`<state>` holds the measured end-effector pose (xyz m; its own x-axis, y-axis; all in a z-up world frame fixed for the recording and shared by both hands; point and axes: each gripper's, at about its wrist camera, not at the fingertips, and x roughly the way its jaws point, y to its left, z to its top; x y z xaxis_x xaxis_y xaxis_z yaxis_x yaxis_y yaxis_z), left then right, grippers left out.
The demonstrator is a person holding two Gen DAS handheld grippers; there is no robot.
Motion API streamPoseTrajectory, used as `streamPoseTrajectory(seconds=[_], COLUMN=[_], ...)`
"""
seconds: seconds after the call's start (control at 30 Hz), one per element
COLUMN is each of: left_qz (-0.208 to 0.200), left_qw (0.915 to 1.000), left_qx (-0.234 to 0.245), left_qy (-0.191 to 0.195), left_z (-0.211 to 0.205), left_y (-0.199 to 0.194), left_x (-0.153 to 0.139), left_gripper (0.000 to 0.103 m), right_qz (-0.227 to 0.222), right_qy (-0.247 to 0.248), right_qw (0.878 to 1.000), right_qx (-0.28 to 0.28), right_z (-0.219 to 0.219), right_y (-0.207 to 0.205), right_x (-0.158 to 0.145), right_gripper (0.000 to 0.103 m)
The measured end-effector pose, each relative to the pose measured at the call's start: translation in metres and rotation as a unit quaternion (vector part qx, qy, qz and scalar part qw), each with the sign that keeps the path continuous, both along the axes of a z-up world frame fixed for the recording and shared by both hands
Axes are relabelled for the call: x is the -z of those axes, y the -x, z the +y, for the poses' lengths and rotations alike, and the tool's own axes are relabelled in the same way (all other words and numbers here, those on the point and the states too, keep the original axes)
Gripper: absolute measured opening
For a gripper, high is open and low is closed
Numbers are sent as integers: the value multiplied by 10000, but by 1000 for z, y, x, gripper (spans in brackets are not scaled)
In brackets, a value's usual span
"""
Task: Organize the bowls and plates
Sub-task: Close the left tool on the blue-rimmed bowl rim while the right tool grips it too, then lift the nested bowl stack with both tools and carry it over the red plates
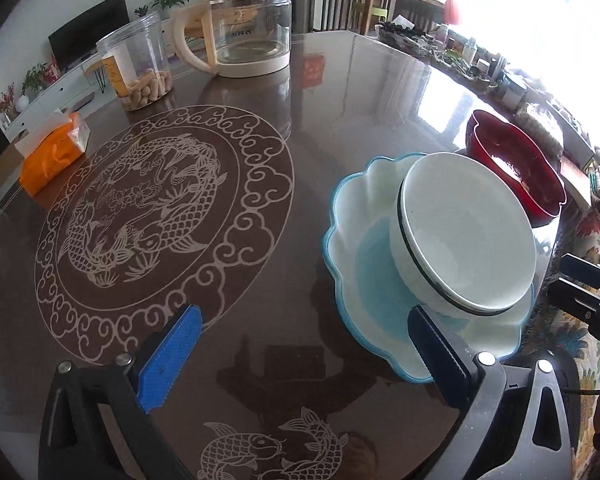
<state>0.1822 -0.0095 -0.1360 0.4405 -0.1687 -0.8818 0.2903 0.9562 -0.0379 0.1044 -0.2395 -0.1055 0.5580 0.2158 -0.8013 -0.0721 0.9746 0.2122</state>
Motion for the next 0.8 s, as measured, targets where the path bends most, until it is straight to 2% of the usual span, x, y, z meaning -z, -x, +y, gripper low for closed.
streamPoseTrajectory(seconds=[0.07,0.13,0.2,0.3,0.37,0.43,0.47,0.5,0.53,0.6,0.7,0.77,0.8], left_qz=[159,333,440,546,664,835,871,738,691,618,697,736,705], left_qw=[9998,9992,9986,9973,9956,9928,9921,9933,9940,9956,9944,9928,9933], left_qx=[102,174,181,144,127,126,158,219,298,235,-12,-119,-125], left_qy=[7,152,246,478,650,851,890,859,799,671,800,938,909], left_z=[0,1,0,1,-1,-4,-8,-12,-18,-23,-17,-12,-13], left_y=[-6,-11,-15,-21,-24,-27,-28,-27,-25,-22,-22,-22,-21], left_x=[8,16,22,30,34,39,41,39,38,37,37,35,33], left_gripper=[93,82,74,63,55,37,33,22,18,18,17,17,17], right_qz=[78,157,281,462,552,589,615,647,739,966,936,962,990], right_qy=[182,259,245,241,102,50,31,-24,-146,-442,-325,-610,-579], right_qw=[9997,9992,9985,9974,9973,9973,9973,9972,9964,9934,9944,9930,9929], right_qx=[-151,-274,-398,-493,-478,-428,-407,-383,-396,-432,-377,-318,-319], right_z=[5,8,11,12,9,6,5,4,4,3,8,3,4], right_y=[-5,-10,-17,-28,-35,-44,-49,-54,-60,-69,-68,-63,-61], right_x=[3,7,12,23,29,32,33,36,41,53,52,53,53], right_gripper=[73,66,48,32,30,27,26,26,26,19,19,19,19])
